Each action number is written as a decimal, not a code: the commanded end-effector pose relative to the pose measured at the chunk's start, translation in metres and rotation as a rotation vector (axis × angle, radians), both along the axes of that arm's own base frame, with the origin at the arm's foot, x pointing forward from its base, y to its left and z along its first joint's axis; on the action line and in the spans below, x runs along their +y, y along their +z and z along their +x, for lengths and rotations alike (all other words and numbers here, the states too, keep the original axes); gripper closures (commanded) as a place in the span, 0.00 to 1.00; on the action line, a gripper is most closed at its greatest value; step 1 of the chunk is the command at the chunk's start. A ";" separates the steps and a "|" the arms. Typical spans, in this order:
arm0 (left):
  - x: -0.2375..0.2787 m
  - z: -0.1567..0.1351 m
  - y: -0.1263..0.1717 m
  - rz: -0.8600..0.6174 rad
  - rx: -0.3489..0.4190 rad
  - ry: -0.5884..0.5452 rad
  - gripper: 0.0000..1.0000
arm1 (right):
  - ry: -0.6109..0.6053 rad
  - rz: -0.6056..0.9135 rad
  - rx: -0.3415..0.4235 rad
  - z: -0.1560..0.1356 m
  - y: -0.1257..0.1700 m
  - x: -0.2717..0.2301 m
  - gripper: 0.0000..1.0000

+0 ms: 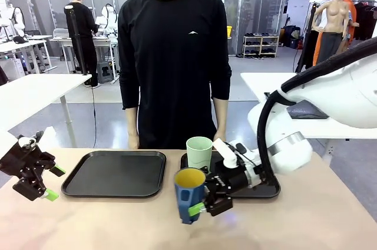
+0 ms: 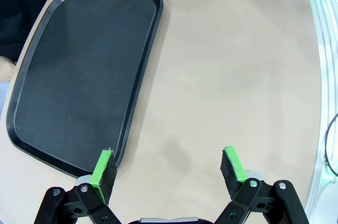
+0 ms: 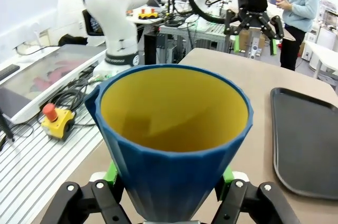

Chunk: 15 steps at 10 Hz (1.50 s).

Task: Sort and store the cups by type.
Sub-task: Pick up the Handle plastic cup and place it into the empty Flat Tray.

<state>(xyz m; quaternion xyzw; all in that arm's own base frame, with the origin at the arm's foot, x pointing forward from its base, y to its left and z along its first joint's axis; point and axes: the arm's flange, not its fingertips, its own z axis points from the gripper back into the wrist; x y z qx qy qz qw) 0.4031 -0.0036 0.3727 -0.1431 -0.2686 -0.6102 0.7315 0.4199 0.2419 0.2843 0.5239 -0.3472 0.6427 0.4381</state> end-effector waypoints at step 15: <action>0.000 0.000 0.000 0.016 -0.008 0.008 0.00 | -0.405 0.135 0.006 0.050 -0.044 0.226 0.23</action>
